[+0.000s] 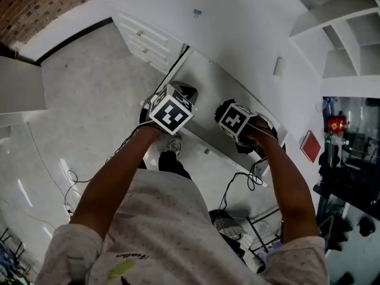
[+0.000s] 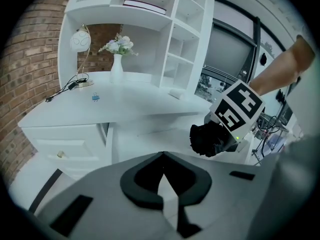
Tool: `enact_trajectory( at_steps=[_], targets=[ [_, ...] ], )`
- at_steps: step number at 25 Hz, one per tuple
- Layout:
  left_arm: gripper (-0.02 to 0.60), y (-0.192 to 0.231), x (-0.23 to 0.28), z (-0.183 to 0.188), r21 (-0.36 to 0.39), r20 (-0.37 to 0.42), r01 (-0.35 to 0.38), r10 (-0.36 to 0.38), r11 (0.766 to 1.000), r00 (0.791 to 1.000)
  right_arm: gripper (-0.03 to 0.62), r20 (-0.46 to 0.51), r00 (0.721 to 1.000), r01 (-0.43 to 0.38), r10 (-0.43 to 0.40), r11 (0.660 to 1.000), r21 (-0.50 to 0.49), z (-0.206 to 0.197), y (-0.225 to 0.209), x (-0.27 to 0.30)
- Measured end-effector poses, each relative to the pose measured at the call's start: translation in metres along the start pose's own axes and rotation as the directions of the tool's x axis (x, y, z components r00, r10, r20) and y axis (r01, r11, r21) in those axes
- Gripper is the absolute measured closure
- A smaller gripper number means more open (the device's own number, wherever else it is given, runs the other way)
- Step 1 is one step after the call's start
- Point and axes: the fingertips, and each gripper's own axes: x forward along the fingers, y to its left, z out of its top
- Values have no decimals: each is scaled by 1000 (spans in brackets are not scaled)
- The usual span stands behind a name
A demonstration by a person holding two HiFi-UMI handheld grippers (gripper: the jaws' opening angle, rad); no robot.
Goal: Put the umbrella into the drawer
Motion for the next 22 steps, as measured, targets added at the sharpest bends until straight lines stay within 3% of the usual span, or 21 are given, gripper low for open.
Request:
enact_trajectory(
  at_steps=[22],
  targets=[
    [584,-19,6,-11,-80,-32,-105,103,991,994,341,17,996,-93,93,996,1,15,-9,35]
  ],
)
